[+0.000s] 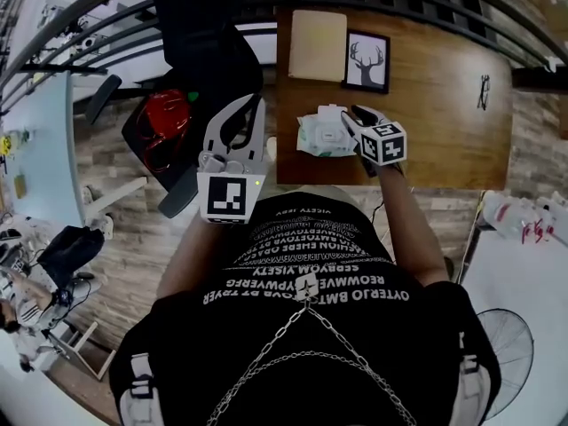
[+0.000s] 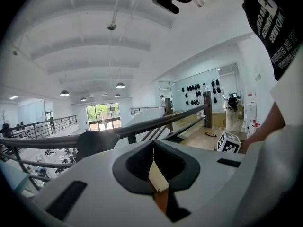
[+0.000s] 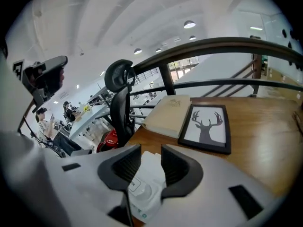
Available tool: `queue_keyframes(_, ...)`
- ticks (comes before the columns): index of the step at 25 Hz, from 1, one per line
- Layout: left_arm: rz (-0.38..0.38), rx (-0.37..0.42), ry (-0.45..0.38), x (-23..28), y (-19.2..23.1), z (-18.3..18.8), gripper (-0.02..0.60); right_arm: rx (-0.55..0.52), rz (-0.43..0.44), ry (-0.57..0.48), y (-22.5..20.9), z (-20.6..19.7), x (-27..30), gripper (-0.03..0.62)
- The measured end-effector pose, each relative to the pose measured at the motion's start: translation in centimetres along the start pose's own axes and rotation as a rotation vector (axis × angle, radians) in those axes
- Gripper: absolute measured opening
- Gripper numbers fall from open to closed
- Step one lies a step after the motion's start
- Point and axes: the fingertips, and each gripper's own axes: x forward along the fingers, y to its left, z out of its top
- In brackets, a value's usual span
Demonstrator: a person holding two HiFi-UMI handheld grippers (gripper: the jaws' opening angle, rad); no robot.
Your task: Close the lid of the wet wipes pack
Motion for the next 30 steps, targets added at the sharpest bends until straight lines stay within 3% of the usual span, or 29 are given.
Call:
queue_keyframes(6,-0.027,0.002,0.001,0.2,0.0,-0.3,0.029,0.019,-0.030,0.081,-1.5,-2.6,2.7,0.128)
queue_keyframes(15,-0.026,0.008,0.017,-0.7,0.1,-1.0,0.029,0.056,0.009,0.203,-1.9,-5.5,5.2,0.233)
queue_keyframes(19,-0.028,0.020,0.031,-1.2,-0.2,-1.0,0.029,0.037,-0.010,0.230,-2.2,-5.7,6.0,0.249)
queue_keyframes(24,-0.022,0.029,0.035,-1.9,-0.7,-1.1,0.029,0.047,-0.007,0.219,-2.2,-6.1,6.3,0.250)
queue_keyframes(30,-0.004,0.033,0.033,-2.3,-1.0,-0.9,0.029,0.143,0.050,0.110,-2.1,-4.2,5.0,0.190)
